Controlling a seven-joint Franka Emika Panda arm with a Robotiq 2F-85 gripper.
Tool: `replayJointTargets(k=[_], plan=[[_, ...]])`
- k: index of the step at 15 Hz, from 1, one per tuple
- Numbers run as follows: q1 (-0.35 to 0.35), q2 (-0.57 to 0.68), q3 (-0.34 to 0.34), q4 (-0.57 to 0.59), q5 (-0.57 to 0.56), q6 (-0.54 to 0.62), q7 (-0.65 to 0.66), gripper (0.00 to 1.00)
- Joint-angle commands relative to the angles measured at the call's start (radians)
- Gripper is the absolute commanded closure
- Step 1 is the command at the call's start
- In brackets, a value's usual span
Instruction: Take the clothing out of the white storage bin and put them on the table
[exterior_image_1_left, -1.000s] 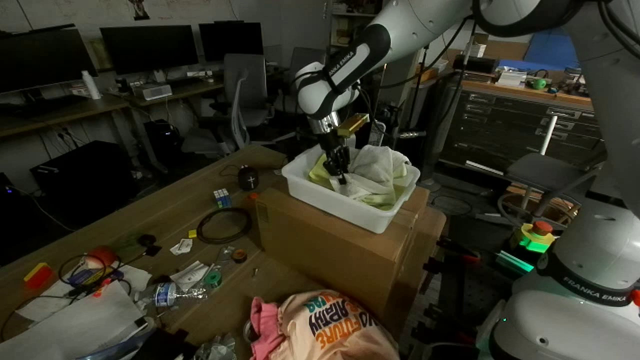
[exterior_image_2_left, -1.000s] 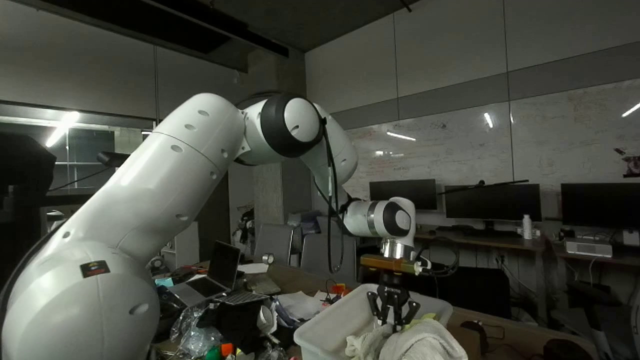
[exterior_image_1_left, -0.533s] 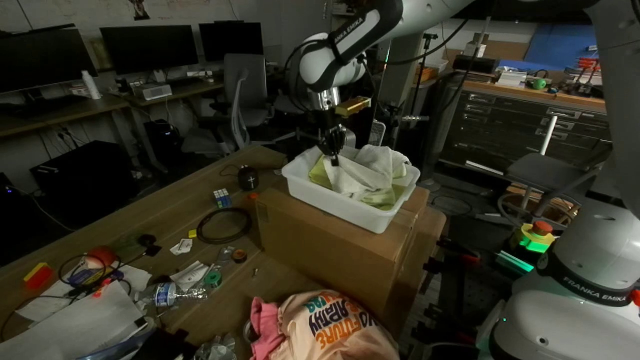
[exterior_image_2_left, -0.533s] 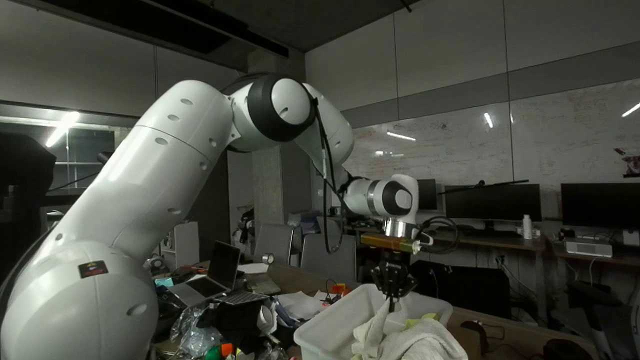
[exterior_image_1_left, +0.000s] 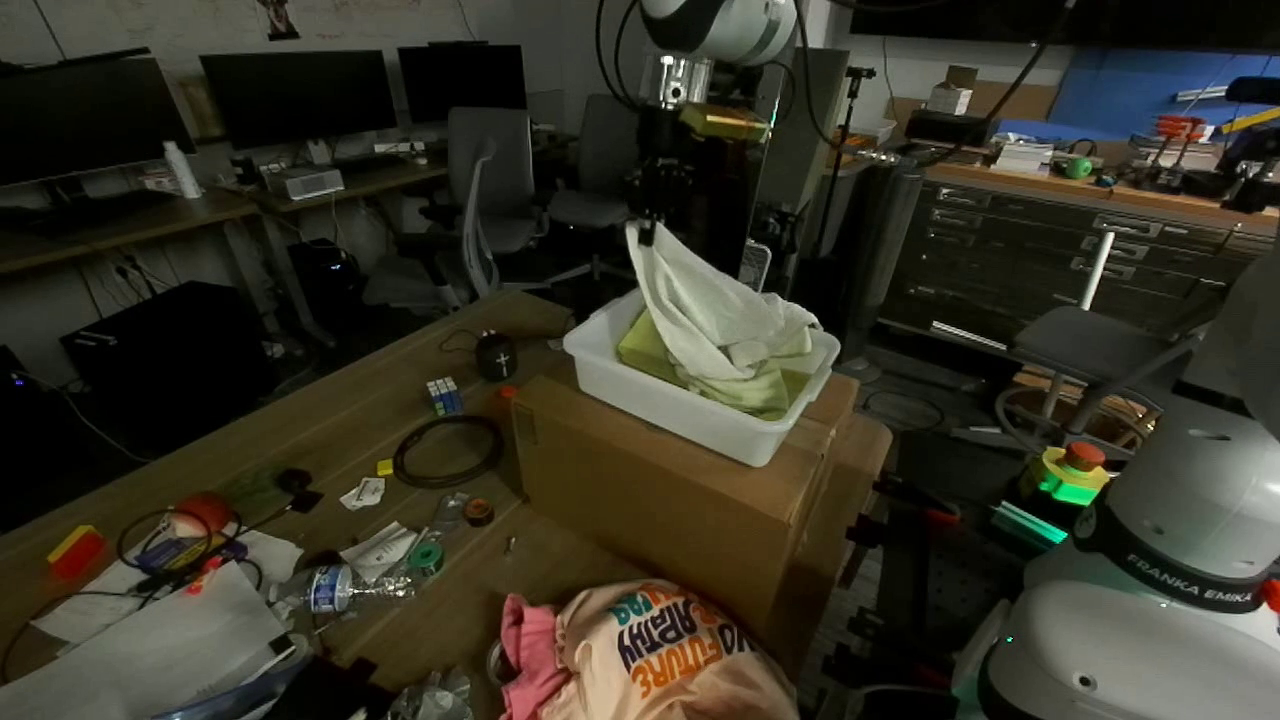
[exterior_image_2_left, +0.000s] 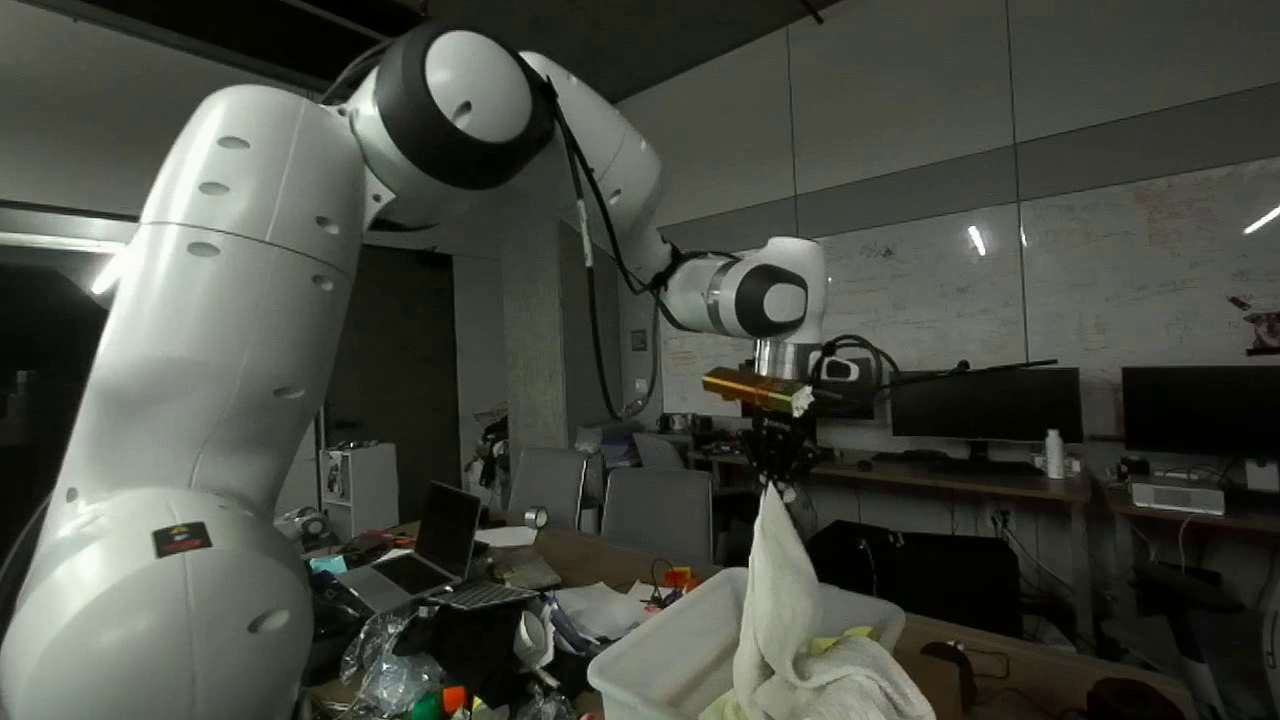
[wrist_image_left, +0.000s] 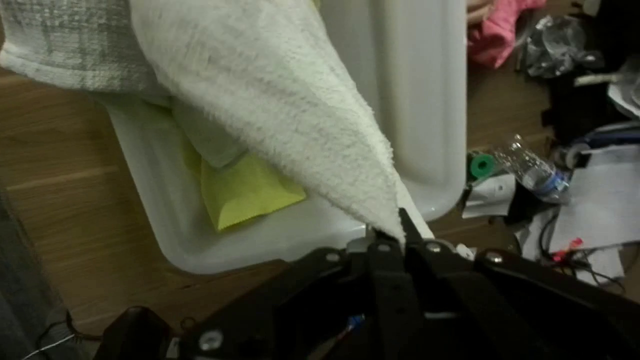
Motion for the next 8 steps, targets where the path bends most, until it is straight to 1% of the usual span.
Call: replayJointTargets(k=[1, 5, 7, 8], plan=[[0.004, -0.168, -0.003, -0.103, 0.111, 0.051, 0.060, 0.97], [0.010, -0.303, -0.017, -0.150, 0.267, 0.063, 0.074, 0.97], [0.018, -0.362, -0.028, -0.173, 0.372, 0.070, 0.007, 0.97], [0.024, -0.386, -0.036, -0.173, 0.416, 0.038, -0.059, 0.97]])
